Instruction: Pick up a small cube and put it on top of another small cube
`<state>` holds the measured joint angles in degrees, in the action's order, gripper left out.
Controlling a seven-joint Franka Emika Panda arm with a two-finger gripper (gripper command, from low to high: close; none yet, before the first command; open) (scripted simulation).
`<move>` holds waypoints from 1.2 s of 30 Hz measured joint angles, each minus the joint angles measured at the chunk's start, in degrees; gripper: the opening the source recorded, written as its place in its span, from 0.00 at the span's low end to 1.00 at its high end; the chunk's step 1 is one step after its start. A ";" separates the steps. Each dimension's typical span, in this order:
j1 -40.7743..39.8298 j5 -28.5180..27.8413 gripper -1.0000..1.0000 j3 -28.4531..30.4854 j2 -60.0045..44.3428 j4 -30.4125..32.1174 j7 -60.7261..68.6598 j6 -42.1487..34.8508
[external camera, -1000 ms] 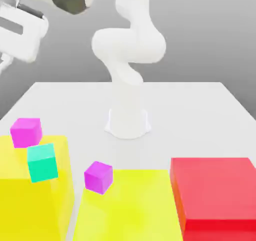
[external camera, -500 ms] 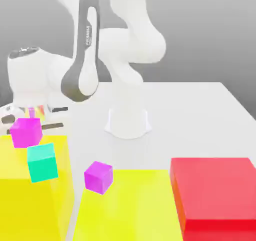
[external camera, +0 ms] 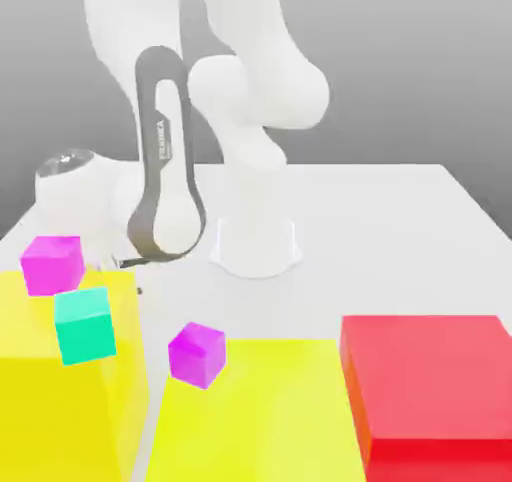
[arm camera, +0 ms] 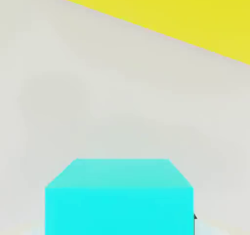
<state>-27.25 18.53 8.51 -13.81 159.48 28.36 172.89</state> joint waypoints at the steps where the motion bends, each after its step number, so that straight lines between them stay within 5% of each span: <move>1: 1.18 -1.76 0.00 1.58 1.58 0.35 -1.40 -1.20; 8: 2.41 -15.28 0.00 7.45 11.42 1.31 -10.57 -11.26; 25: 0.14 -13.80 0.00 8.24 10.35 -32.28 -24.79 -46.53; 32: 3.43 -14.66 0.00 6.68 12.03 -42.49 -37.47 -56.33; 36: 5.89 -15.96 0.00 3.79 13.84 -42.51 -45.90 -58.14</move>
<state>-21.36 2.56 12.30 0.03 116.97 -17.55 114.75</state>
